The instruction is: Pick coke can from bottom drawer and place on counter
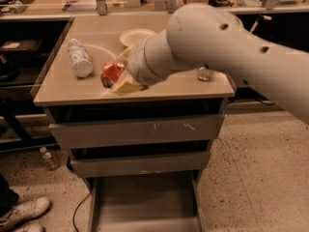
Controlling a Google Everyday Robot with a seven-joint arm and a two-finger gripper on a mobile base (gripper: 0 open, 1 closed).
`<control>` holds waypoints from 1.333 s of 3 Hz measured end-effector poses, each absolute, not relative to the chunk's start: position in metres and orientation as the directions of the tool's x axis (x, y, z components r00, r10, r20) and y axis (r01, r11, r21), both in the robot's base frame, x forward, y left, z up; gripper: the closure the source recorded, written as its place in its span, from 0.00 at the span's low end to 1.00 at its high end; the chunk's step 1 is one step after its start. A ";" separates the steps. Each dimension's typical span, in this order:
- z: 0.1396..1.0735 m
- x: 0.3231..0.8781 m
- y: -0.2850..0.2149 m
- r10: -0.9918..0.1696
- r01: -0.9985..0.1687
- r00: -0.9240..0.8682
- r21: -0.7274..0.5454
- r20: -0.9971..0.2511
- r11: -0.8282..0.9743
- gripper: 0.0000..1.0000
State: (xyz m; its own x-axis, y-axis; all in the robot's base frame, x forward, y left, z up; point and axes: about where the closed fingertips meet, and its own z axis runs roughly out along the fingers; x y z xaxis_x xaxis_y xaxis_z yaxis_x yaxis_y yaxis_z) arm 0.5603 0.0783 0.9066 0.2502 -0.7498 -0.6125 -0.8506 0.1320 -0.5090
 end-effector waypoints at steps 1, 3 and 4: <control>0.921 0.618 0.076 -0.748 -0.851 0.247 -0.506 -0.616 0.136 1.00; 0.894 0.687 0.071 -0.718 -0.882 0.193 -0.439 -0.669 0.171 1.00; 0.867 0.699 0.068 -0.702 -0.899 0.157 -0.395 -0.695 0.190 1.00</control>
Offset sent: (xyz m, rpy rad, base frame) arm 0.1541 -0.0156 0.0049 0.0547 0.0523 -0.0241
